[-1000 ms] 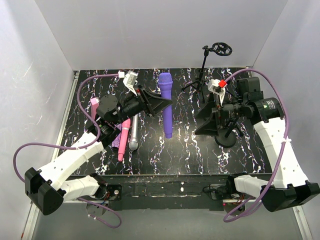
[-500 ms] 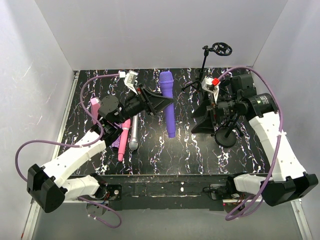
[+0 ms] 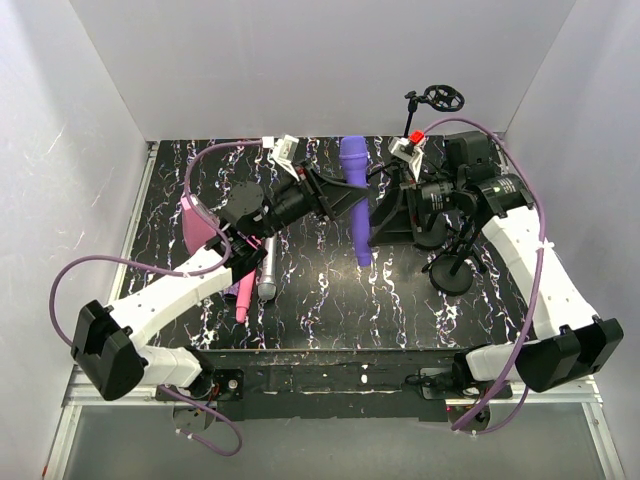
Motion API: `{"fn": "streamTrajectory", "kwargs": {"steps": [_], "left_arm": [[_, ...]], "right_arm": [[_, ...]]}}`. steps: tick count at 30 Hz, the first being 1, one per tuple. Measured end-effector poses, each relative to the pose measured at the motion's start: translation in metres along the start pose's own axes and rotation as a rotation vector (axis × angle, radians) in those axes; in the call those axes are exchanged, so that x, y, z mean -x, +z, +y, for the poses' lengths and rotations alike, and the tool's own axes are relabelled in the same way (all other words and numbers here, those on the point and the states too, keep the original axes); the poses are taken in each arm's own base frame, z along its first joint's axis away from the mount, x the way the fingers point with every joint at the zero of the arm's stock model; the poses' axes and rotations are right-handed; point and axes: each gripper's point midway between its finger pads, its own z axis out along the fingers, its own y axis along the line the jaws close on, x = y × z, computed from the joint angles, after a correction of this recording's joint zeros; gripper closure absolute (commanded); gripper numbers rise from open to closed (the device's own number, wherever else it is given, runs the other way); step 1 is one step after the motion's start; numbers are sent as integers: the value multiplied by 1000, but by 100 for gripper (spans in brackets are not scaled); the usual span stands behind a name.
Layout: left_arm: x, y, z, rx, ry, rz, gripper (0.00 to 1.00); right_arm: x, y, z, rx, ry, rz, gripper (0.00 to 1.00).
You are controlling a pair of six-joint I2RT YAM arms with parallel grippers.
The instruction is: Attach the microphones to the stand
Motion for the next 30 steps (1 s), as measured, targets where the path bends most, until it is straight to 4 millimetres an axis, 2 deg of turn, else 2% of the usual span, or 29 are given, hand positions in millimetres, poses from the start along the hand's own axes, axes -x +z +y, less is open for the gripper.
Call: {"fn": "streamTrajectory", "kwargs": {"steps": [8,12,14,16,18,20,23,25,27,30], "left_arm": [[11,16,0,24,53,-65,100],[11,21,7,54,57,-84,100],[8,23,9,64,60,-86,100],[7,24,8,66,59,-90,100],[10,25,4,58,59,-100,100],[11,26,2,58,51,-103,100],[12,26,2,60,38,-106,86],[11,26,3,62,37,-101,68],[9,26,3,62,35,-92,46],[4,24,2,60,32,-65,22]], "right_arm": [[-1,7,-8,41,134,-28,18],[-2,10,-12,45,191,-37,28],[1,10,-11,52,196,-43,38],[4,10,-11,56,194,-50,53],[6,11,-12,59,195,-55,73],[7,11,-11,80,174,-59,86],[8,12,-13,85,154,-66,94],[7,12,-13,89,159,-65,95],[6,12,-14,89,162,-66,96],[4,9,-14,88,169,-64,96]]}}
